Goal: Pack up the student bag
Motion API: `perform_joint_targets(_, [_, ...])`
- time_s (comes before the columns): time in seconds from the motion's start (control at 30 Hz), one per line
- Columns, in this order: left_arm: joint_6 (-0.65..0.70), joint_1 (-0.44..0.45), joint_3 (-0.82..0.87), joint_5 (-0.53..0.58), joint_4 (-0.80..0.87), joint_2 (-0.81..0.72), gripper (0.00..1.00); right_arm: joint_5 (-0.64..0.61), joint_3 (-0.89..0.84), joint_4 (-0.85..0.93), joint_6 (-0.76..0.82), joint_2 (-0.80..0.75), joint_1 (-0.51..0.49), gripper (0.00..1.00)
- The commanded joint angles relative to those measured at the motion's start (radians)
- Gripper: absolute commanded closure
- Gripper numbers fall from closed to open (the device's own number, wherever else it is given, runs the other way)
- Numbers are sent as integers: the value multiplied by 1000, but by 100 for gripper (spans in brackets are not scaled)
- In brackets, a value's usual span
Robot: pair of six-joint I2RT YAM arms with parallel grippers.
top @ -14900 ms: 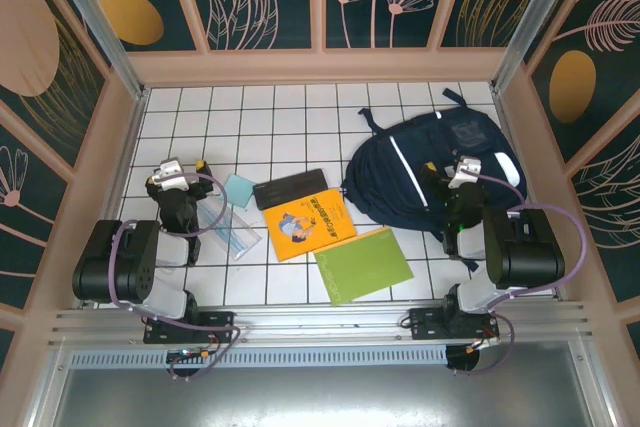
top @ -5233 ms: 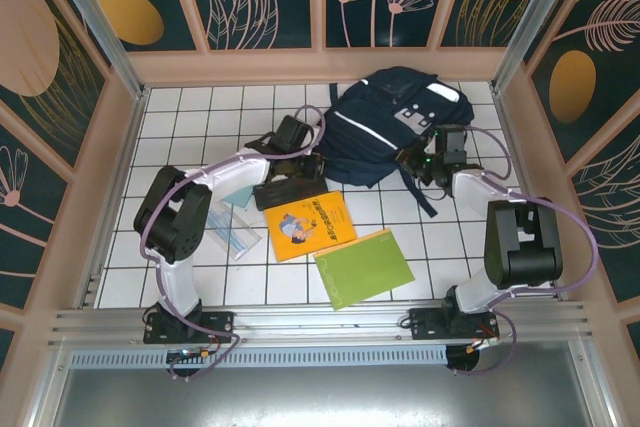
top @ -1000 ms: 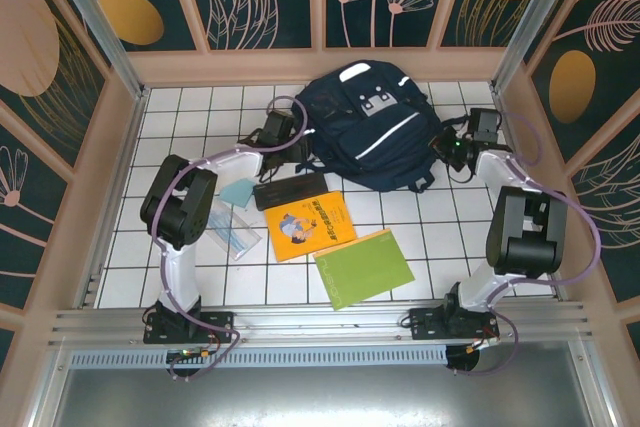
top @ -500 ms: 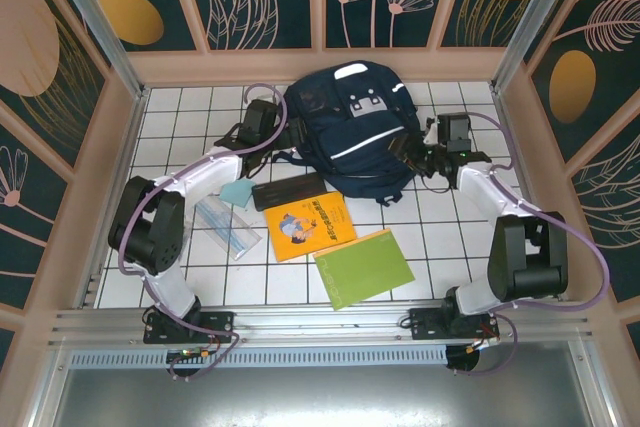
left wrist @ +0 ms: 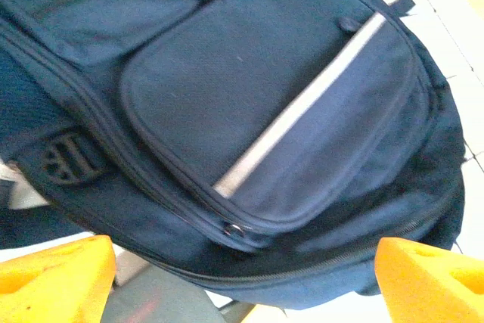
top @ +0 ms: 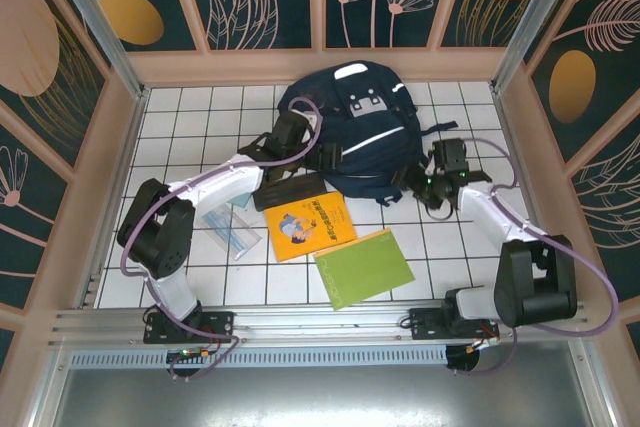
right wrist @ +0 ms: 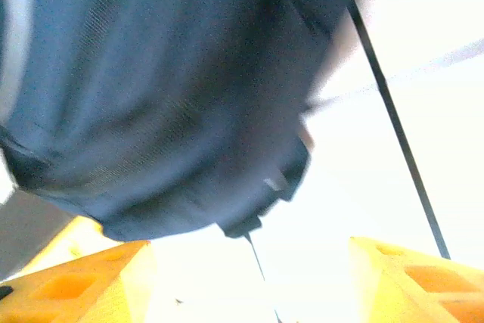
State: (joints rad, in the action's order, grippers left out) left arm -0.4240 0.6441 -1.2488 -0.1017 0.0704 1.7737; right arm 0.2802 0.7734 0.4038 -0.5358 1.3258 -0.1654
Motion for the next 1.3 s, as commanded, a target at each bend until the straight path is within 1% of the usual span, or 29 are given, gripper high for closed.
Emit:
perform_joint_targets(0.0, [-6, 41, 28, -129, 45, 15, 13, -18, -95, 124, -68, -82, -57, 31])
perform_joint_targets(0.13, [17, 61, 44, -226, 63, 46, 15, -52, -145, 206, -211, -186, -192, 29])
perform_joint_targets(0.2, [24, 61, 51, -236, 64, 54, 15, -92, -146, 278, -287, -225, -265, 27])
perform_joint_targets(0.23, [27, 61, 52, -230, 65, 56, 16, -105, -146, 304, -314, -240, -297, 16])
perform_joint_targets(0.27, [31, 61, 49, -219, 65, 55, 15, -130, -142, 344, -350, -253, -329, 11])
perform_joint_targets(0.3, [34, 61, 45, -207, 62, 53, 15, -151, -141, 377, -384, -263, -362, 11])
perform_joint_targets(0.33, [36, 61, 42, -197, 58, 53, 14, -154, -144, 396, -409, -270, -386, 4])
perform_joint_targets(0.37, [37, 61, 40, -187, 49, 50, 14, -158, -149, 416, -449, -273, -424, 1])
perform_joint_targets(0.5, [24, 62, 31, -121, 17, 33, 11, -145, -171, 450, -575, -261, -542, 1])
perform_joint_targets(0.57, [16, 61, 32, -79, -3, 23, 10, -132, -183, 448, -615, -253, -576, 1])
perform_joint_targets(0.7, [8, 60, 39, -30, -32, 9, 8, -77, -218, 362, -646, -233, -578, 1])
perform_joint_targets(0.83, [16, 60, 37, -39, -28, 5, 8, -15, -269, 280, -666, -202, -585, 1])
perform_joint_targets(0.93, [26, 59, 39, -39, -7, 6, 8, -21, -288, 253, -670, -193, -586, 1])
perform_joint_targets(1.0, [27, 59, 52, -34, -4, 1, 8, -51, -290, 220, -669, -186, -580, 1])
perform_joint_targets(1.07, [22, 59, 64, -21, -4, -1, 8, -65, -300, 149, -657, -169, -549, 1])
perform_joint_targets(1.17, [11, 59, 72, -10, 5, -3, 8, -87, -304, 24, -602, -128, -472, 1])
perform_joint_targets(1.27, [6, 60, 72, -15, 15, -9, 8, -109, -259, -86, -535, -83, -409, 2])
